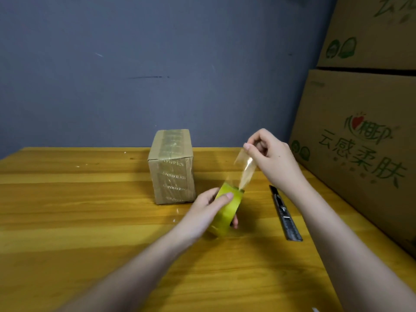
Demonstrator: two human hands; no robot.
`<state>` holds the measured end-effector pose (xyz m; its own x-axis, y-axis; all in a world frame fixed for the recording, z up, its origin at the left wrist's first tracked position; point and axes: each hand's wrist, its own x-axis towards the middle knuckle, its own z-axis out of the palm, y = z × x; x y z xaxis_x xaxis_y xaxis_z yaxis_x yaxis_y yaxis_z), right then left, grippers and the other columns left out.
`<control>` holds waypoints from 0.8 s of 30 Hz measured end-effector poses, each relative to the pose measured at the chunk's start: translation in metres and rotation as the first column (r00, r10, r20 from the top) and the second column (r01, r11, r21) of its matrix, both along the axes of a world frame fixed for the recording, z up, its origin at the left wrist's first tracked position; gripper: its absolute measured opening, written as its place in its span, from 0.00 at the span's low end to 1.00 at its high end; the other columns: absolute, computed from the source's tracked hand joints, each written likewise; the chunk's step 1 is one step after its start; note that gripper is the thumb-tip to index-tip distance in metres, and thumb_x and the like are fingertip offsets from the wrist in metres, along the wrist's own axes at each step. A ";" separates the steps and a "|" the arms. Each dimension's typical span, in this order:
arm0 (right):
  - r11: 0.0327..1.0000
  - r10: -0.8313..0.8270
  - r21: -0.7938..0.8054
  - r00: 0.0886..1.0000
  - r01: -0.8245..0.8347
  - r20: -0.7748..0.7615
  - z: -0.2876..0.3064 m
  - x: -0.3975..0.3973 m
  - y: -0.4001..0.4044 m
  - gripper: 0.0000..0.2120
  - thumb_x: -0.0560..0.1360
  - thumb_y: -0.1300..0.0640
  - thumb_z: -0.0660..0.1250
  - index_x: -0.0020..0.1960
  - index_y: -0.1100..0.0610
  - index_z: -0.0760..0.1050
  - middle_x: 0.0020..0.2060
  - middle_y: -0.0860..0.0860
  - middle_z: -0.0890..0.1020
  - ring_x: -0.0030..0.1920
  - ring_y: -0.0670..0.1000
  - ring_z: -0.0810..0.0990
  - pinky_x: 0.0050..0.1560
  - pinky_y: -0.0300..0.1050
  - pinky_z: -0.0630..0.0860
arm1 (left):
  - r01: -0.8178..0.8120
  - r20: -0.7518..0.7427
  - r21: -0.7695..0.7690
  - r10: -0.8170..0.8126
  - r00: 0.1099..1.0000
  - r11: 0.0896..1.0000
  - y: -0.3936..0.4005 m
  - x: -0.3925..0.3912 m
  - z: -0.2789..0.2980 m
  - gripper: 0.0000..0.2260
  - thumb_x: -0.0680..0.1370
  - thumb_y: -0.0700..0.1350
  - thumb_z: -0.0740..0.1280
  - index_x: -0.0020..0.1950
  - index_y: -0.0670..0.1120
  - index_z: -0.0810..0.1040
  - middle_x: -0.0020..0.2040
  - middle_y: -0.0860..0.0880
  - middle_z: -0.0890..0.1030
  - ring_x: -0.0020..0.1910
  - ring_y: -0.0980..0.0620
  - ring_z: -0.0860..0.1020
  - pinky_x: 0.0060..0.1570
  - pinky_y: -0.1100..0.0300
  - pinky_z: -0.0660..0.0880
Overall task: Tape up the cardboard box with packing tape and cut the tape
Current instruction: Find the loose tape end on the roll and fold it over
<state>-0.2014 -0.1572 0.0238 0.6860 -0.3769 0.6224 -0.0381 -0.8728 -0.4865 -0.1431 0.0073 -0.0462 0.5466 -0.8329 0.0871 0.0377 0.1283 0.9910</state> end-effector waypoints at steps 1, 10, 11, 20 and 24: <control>1.000 0.002 -0.003 1.000 -0.002 -0.005 -0.002 0.000 -0.001 0.05 0.77 0.50 0.64 0.45 0.51 0.72 0.31 0.46 0.74 0.33 0.46 0.73 0.38 0.57 0.77 | -0.018 0.025 0.004 0.018 1.000 1.000 0.000 -0.002 -0.001 0.06 0.80 0.42 0.60 0.48 0.41 0.73 0.28 0.45 0.78 0.25 0.51 0.77 0.27 0.61 0.75; 0.957 -0.042 -0.283 0.995 0.064 0.085 -0.007 -0.011 0.017 0.07 0.78 0.49 0.61 0.49 0.52 0.72 0.34 0.41 0.72 0.32 0.44 0.73 0.30 0.40 0.72 | -0.223 0.320 0.186 0.156 0.935 0.957 -0.012 -0.002 0.003 0.08 0.80 0.46 0.61 0.41 0.48 0.70 0.27 0.49 0.74 0.18 0.56 0.73 0.21 0.63 0.71; 0.952 -0.034 -0.299 0.994 0.065 0.107 -0.006 -0.012 0.019 0.07 0.78 0.49 0.61 0.49 0.53 0.72 0.35 0.41 0.73 0.33 0.44 0.74 0.30 0.42 0.74 | -0.239 0.332 0.192 0.167 0.929 0.952 -0.013 -0.002 0.003 0.08 0.80 0.46 0.61 0.41 0.48 0.70 0.27 0.49 0.74 0.18 0.56 0.73 0.21 0.63 0.71; 0.883 0.076 -0.467 0.975 0.031 0.209 0.002 -0.014 0.032 0.09 0.79 0.51 0.60 0.48 0.55 0.75 0.39 0.46 0.80 0.35 0.48 0.78 0.29 0.49 0.76 | -0.164 -0.007 0.186 0.168 0.986 0.969 -0.014 0.001 0.008 0.11 0.81 0.48 0.58 0.49 0.40 0.70 0.25 0.44 0.74 0.17 0.52 0.72 0.19 0.68 0.68; 0.909 0.093 -0.417 0.985 -0.024 0.147 0.012 -0.009 0.030 0.07 0.78 0.49 0.63 0.48 0.51 0.74 0.36 0.40 0.73 0.35 0.43 0.72 0.32 0.44 0.74 | -0.093 -0.185 0.143 0.119 0.976 0.985 -0.014 -0.003 0.000 0.13 0.80 0.50 0.58 0.53 0.40 0.71 0.27 0.45 0.79 0.25 0.49 0.79 0.29 0.62 0.74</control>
